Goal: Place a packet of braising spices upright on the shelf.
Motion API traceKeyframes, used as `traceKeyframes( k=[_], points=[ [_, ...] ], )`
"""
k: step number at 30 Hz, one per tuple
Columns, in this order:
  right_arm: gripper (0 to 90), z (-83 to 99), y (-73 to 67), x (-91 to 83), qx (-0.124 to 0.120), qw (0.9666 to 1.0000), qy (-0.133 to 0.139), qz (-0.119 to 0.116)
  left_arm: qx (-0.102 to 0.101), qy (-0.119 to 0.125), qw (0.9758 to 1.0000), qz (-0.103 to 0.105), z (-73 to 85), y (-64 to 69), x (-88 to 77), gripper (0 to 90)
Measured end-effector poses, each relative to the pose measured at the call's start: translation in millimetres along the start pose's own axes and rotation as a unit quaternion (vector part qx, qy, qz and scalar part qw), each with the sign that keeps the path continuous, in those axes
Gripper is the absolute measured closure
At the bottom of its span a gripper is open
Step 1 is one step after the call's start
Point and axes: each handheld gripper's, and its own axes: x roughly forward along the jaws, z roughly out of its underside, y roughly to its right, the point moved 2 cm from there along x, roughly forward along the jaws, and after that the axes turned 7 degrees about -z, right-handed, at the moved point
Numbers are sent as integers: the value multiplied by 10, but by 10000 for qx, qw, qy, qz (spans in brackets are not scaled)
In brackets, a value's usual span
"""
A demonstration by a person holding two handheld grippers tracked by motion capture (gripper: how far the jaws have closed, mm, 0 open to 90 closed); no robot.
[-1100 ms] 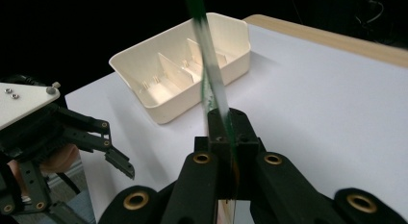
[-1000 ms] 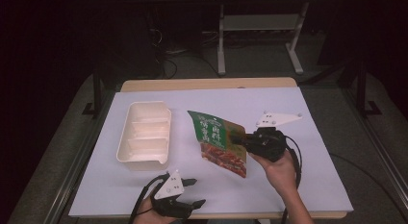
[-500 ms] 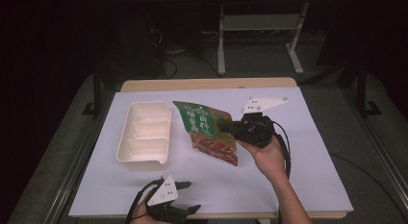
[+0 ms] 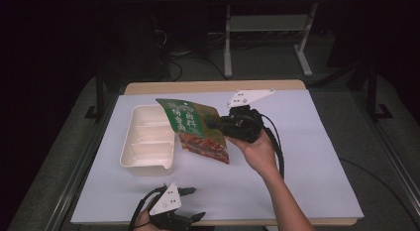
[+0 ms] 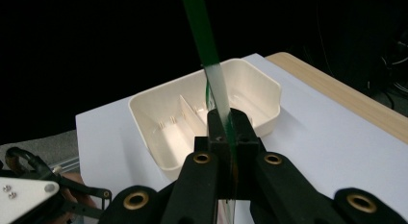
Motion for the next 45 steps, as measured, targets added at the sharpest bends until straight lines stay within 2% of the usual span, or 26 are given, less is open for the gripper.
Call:
traceKeyframes(
  k=[9,19,28,29,38,42,45],
  points=[
    [900,-195,-53,111,-82,9998,112,-137,45,16,10000,-18,16,-9,1,252],
    [900,-366,-121,350,-174,9991,173,-349,35,45,10000,-70,33,-39,-18,242],
    [900,-436,-165,528,-195,9984,196,-496,57,80,9999,-80,42,-36,-26,240],
    [900,-457,-171,568,-207,9982,205,-526,121,37,9999,-89,45,-40,-31,240],
    [900,-520,-198,732,-235,9976,247,-598,183,51,9998,-92,47,-41,-34,236],
    [900,-541,-222,830,-218,9972,265,-664,184,55,9998,-88,49,-40,-36,235],
    [900,-553,-241,910,-211,9968,288,-715,100,104,9999,-81,48,-27,-30,235]
  ],
)
